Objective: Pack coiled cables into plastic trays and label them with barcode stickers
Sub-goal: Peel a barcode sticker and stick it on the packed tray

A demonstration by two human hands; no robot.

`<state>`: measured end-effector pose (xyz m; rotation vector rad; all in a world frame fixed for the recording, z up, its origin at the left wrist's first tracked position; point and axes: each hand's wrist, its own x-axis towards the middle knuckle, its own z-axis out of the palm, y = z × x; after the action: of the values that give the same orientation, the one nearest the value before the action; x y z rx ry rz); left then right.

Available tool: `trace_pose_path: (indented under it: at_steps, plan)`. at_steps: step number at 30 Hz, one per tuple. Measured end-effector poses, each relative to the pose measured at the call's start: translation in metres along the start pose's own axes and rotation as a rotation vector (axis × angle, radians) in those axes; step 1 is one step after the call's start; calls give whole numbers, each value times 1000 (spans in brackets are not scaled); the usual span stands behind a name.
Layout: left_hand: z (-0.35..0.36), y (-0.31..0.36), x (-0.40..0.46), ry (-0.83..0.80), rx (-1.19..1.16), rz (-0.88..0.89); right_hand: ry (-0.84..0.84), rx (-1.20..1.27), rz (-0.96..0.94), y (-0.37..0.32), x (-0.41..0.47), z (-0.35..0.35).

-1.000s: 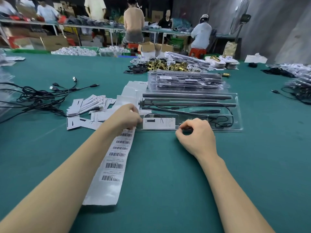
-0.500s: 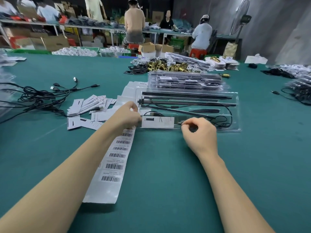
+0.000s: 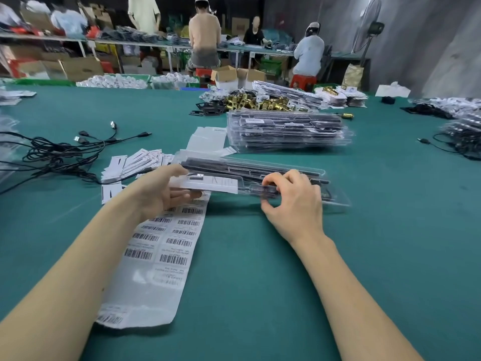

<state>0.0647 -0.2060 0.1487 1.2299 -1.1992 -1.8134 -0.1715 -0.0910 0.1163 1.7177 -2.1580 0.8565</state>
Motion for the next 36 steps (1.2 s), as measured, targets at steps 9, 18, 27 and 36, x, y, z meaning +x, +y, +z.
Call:
trace_pose_path:
  at_steps: [9,18,27,36]
  plan:
    - [0,0,-1,9,112,5,-35,26,-58,-3,-4,1]
    - [-2,2,4,85,166,34,-18,14,-102,-6,-7,2]
    - [-5,-5,10,126,155,0,50,216,-210,-4,-9,-1]
    - [-5,-9,11,125,141,5,18,234,-248,-1,-11,1]
